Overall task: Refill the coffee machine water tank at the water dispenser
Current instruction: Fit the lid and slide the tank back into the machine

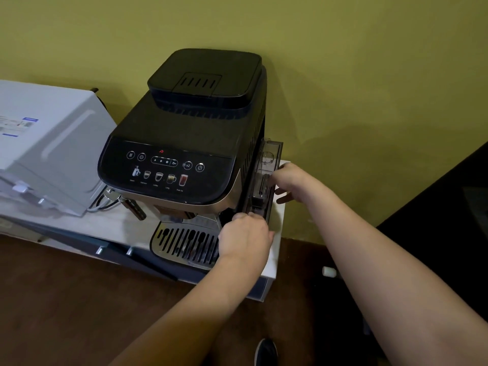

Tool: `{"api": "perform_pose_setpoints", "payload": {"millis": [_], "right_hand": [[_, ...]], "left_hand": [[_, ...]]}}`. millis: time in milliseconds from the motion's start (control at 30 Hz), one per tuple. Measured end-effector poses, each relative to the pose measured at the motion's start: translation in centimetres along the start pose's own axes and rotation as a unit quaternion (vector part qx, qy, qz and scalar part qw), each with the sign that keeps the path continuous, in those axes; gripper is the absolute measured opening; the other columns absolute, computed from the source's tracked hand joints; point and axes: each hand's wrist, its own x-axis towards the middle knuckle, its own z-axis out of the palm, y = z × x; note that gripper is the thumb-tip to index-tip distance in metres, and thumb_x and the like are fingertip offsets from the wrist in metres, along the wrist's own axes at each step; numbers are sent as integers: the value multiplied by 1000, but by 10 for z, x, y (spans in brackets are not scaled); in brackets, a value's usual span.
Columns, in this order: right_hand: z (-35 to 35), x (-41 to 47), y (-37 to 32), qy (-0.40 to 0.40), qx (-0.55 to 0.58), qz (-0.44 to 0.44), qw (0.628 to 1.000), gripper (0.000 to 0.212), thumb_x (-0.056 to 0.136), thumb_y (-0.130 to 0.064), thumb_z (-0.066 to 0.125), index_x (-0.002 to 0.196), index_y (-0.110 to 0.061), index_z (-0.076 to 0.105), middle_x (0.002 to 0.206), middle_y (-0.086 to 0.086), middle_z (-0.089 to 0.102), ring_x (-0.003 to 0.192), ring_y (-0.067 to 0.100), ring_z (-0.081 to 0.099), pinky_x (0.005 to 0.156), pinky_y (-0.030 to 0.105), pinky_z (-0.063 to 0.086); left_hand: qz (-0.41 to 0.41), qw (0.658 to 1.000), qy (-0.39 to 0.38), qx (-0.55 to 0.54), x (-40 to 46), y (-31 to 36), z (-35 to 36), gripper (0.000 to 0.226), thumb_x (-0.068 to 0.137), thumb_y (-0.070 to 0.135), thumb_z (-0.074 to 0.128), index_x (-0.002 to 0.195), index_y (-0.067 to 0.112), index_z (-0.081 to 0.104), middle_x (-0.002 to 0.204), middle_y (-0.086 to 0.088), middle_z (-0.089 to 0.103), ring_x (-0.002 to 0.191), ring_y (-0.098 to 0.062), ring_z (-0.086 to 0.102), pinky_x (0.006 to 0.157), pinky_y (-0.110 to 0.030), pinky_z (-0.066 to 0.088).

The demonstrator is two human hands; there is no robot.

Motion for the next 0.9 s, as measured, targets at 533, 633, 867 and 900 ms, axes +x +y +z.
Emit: {"api": "perform_pose_setpoints", "payload": {"millis": [533, 633, 867, 900], "right_hand": [[11, 18, 16, 44, 112, -27, 992, 13, 88, -3, 53, 81, -10, 61, 74, 9, 60, 59, 27, 57, 59, 47, 57], [11, 14, 20, 66, 108, -37, 991, 8, 81, -11, 56, 80, -13, 64, 84, 11, 67, 73, 33, 67, 67, 58, 61], [6, -45, 43, 140, 132, -44, 980, 8, 79, -8, 57, 80, -11, 64, 90, 19, 73, 74, 39, 72, 60, 57, 61], [7, -59, 47, 160, 138, -55, 976, 9, 75, -10, 57, 76, -12, 66, 86, 17, 74, 72, 38, 72, 60, 56, 61]], "left_hand": [[5, 999, -2, 49, -1, 4, 14, 59, 102, 39, 37, 151, 7, 23, 122, -24, 50, 87, -28, 64, 57, -33, 49], [2, 1000, 15, 7, -5, 3, 20, 62, 100, 43, 41, 150, 11, 25, 125, -20, 47, 90, -28, 64, 61, -30, 45], [51, 995, 73, -48, -64, -8, 10, 64, 97, 50, 45, 150, 18, 31, 135, -14, 48, 102, -26, 64, 72, -32, 52], [61, 991, 97, -63, -78, -14, 12, 65, 95, 52, 48, 148, 18, 32, 135, -13, 51, 100, -25, 66, 70, -31, 53]]}}
